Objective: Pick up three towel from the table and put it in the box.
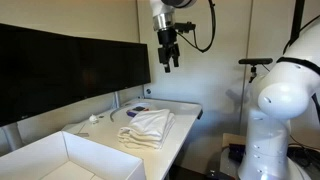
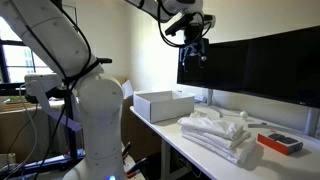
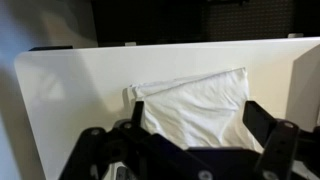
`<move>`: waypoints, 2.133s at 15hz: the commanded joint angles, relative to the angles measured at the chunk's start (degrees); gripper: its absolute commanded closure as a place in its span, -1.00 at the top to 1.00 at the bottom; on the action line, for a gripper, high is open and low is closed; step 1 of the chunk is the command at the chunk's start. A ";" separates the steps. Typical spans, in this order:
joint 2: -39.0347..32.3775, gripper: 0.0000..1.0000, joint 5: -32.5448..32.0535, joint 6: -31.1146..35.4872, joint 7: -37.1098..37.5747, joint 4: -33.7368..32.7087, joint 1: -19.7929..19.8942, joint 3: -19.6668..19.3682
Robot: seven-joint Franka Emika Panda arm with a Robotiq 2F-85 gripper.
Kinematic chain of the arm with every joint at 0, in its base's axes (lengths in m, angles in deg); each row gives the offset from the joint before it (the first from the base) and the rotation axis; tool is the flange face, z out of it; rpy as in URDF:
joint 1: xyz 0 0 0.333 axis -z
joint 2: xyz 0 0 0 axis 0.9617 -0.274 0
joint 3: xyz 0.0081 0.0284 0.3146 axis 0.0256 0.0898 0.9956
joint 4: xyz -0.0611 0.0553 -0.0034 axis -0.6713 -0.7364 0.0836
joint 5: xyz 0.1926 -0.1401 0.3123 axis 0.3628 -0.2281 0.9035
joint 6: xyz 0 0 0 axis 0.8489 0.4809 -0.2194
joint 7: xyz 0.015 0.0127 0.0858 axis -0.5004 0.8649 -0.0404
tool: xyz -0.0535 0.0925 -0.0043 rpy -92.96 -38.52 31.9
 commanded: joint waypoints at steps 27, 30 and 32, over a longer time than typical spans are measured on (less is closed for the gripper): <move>-6.13 1.00 8.48 11.23 28.87 -0.13 4.20 -1.57; -9.02 1.00 12.77 17.32 33.43 0.09 5.05 -2.54; -10.61 1.00 15.60 21.24 35.60 0.65 5.34 -3.63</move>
